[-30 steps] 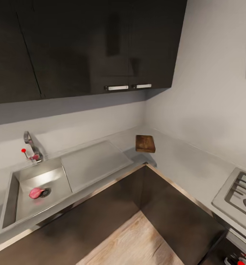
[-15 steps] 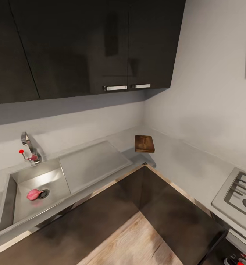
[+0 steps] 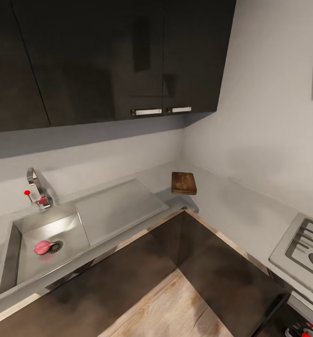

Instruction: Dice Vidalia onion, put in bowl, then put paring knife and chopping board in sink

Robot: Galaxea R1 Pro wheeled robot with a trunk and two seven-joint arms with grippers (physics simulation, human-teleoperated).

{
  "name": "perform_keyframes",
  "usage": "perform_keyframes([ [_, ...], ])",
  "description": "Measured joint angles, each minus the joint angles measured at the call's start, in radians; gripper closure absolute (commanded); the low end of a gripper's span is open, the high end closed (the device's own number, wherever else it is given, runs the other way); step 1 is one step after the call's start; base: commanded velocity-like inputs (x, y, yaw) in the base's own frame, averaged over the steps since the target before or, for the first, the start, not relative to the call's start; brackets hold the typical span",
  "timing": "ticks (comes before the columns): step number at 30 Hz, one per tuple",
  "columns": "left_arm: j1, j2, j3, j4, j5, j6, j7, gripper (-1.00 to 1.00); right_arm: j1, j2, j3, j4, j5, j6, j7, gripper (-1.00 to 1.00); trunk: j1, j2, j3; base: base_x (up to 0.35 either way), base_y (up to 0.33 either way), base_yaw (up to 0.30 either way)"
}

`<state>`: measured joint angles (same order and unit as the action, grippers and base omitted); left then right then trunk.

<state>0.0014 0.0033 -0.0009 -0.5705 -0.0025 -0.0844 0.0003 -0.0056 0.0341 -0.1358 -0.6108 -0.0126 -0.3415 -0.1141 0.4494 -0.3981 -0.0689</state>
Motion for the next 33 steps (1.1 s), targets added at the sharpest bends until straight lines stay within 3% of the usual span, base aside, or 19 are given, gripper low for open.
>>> perform_keyframes([
  [14,0.0,0.0,0.001,0.015,0.0,0.001,0.001,-1.0,0.0,0.011,0.007,-0.062,0.001,-0.002,-0.001,-1.0,0.0,0.0,0.0,0.0,0.0,0.0],
  [19,0.0,0.001,0.003,0.016,0.0,0.001,0.001,-1.0,0.0,0.028,0.07,-0.189,0.004,0.004,-0.008,-1.0,0.0,0.0,0.0,0.0,0.0,0.0],
  [20,0.0,0.003,0.003,0.016,0.0,0.001,0.001,-1.0,0.0,0.035,0.114,-0.254,0.006,0.012,-0.01,-1.0,0.0,0.0,0.0,0.0,0.0,0.0],
  [21,0.0,0.003,0.003,0.016,0.0,0.002,0.002,-1.0,0.0,0.037,0.125,-0.274,0.005,0.017,-0.01,-1.0,0.0,0.0,0.0,0.0,0.0,0.0],
  [24,0.0,0.004,0.004,0.014,0.0,0.002,0.002,-1.0,0.0,0.041,0.169,-0.41,0.006,0.135,-0.024,-1.0,0.0,0.0,0.0,0.0,0.0,0.0],
  [28,0.0,0.003,0.004,0.016,0.0,0.002,0.002,-1.0,0.0,0.04,0.182,-0.608,0.006,0.295,-0.063,-1.0,0.0,0.0,0.0,0.0,0.0,0.0],
  [29,0.0,0.002,0.004,0.016,0.0,0.002,0.002,-1.0,-0.002,0.04,0.184,-0.728,0.007,0.4,-0.086,-1.0,0.0,0.0,0.0,0.0,0.0,0.0],
  [33,0.0,0.002,0.004,0.016,0.0,0.002,0.002,-1.0,-0.033,0.04,0.185,-0.836,0.019,0.517,-0.121,-1.0,0.0,0.0,0.0,0.0,0.0,0.0],
])
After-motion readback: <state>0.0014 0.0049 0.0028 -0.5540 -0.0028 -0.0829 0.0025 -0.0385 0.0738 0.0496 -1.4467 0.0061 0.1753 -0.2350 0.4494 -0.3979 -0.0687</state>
